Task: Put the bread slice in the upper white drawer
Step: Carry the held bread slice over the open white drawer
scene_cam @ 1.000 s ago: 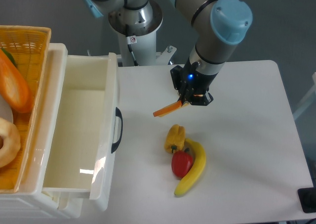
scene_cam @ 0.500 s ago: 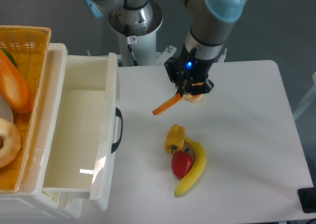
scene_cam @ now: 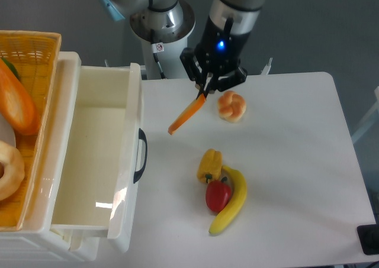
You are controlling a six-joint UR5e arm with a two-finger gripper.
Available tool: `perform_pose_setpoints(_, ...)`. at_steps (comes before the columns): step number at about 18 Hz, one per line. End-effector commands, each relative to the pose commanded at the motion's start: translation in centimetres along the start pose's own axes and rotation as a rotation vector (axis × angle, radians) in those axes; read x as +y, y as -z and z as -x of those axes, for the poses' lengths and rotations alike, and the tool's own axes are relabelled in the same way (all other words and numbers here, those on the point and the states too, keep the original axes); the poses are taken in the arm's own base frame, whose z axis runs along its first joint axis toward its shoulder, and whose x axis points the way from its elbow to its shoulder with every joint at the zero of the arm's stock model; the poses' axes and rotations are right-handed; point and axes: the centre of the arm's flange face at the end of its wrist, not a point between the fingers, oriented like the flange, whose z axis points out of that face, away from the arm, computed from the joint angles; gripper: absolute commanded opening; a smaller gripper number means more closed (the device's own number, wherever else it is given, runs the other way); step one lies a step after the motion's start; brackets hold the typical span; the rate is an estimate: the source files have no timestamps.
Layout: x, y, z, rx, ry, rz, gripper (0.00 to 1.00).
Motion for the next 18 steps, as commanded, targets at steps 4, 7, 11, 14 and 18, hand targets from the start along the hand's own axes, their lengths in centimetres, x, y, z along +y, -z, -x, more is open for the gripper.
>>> perform_pose_setpoints(4, 1.5, 3.0, -1.9, 0.017, 0.09, -0.078, 0.0)
perform_pose_setpoints(7, 1.6, 4.7, -3.8, 0.054, 0.186, -0.135, 0.0)
perform_pose_setpoints(11, 2.5, 4.9, -6.1, 0.067, 0.21, -0.147, 0.0)
perform_pose_setpoints(14, 2.4, 4.1, -6.9, 0.086, 0.216, -0.141, 0.0)
perform_pose_setpoints(18, 1.9, 2.9, -7.7, 0.106, 0.195, -0.123, 0.0)
